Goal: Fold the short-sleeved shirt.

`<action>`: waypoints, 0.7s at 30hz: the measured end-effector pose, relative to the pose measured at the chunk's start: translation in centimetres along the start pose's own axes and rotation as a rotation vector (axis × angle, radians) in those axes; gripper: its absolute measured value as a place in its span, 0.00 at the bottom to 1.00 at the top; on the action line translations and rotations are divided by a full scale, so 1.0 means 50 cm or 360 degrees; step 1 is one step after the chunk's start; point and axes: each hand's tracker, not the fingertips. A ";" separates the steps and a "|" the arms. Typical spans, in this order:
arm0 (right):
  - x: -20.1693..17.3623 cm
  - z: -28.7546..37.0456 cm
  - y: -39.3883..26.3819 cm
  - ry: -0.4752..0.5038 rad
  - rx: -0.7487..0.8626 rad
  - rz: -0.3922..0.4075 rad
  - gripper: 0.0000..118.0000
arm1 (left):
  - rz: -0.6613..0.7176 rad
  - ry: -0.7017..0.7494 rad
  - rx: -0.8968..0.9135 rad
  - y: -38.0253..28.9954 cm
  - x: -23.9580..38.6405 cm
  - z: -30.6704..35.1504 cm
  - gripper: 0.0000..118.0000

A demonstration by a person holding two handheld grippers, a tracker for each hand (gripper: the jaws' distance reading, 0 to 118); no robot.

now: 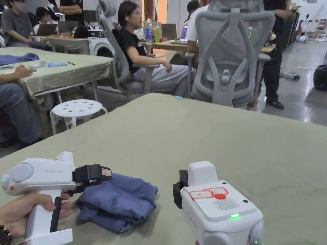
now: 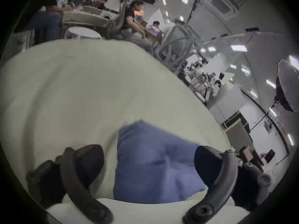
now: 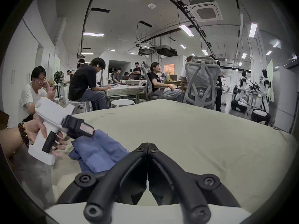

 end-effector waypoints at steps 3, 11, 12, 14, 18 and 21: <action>0.046 0.089 0.032 -0.0051 0.0044 -0.0025 0.01 | 0.0026 0.0144 0.0179 0.028 0.046 0.062 1.00; 0.222 0.388 0.079 -0.0378 0.0164 -0.0058 0.01 | -0.0355 0.0061 0.0681 -0.164 0.544 0.175 0.18; 0.247 0.426 0.080 -0.0419 0.0172 -0.0049 0.01 | -0.0366 0.0093 0.0743 -0.196 0.603 0.172 0.06; 0.297 0.499 0.076 -0.0494 0.0217 -0.0044 0.01 | -0.0484 0.0057 0.0822 -0.247 0.694 0.153 0.05; 0.399 0.652 0.047 -0.0698 0.0279 0.0003 0.01 | -0.0721 -0.0144 0.0803 -0.369 0.873 0.105 0.00; 0.480 0.754 -0.005 -0.0893 0.0298 0.0013 0.01 | -0.0863 -0.0051 0.0817 -0.453 0.984 0.051 0.00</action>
